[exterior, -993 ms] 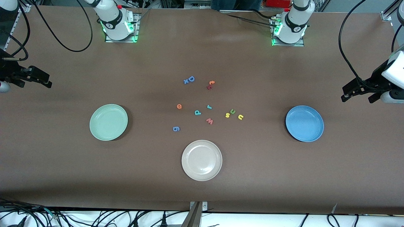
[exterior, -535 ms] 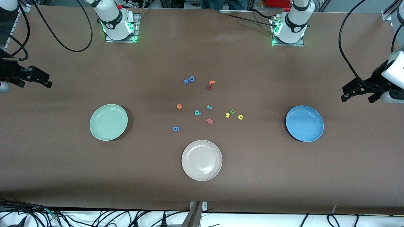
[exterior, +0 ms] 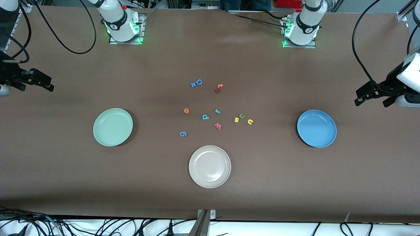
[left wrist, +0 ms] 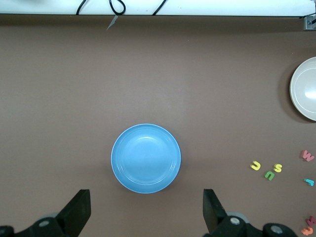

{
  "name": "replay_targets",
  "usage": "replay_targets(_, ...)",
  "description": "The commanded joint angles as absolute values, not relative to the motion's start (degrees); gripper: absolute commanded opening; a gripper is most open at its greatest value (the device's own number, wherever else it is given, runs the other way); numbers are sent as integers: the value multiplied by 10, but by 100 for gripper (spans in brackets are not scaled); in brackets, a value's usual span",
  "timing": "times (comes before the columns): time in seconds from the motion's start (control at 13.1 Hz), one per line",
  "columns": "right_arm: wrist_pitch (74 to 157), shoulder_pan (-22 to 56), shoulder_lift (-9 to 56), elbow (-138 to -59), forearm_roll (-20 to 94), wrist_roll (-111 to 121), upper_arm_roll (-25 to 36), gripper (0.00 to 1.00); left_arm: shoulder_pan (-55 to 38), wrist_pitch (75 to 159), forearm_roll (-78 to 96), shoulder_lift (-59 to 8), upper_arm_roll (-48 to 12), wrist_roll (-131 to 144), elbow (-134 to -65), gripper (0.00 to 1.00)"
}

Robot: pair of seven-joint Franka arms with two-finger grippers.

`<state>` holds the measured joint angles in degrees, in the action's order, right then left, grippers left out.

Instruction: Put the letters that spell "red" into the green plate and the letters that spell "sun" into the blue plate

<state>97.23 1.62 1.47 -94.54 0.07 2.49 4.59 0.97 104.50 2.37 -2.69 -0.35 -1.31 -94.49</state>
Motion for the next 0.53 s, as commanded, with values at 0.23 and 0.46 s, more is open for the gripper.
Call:
replay_targets(0.23, 969, 15, 8, -950, 0, 19, 46, 100, 16, 1042, 18, -25, -12, -5, -936, 100)
replay_targets(0.46, 969, 15, 8, -950, 0, 19, 46, 100, 15, 1042, 18, -25, -12, -5, -936, 100)
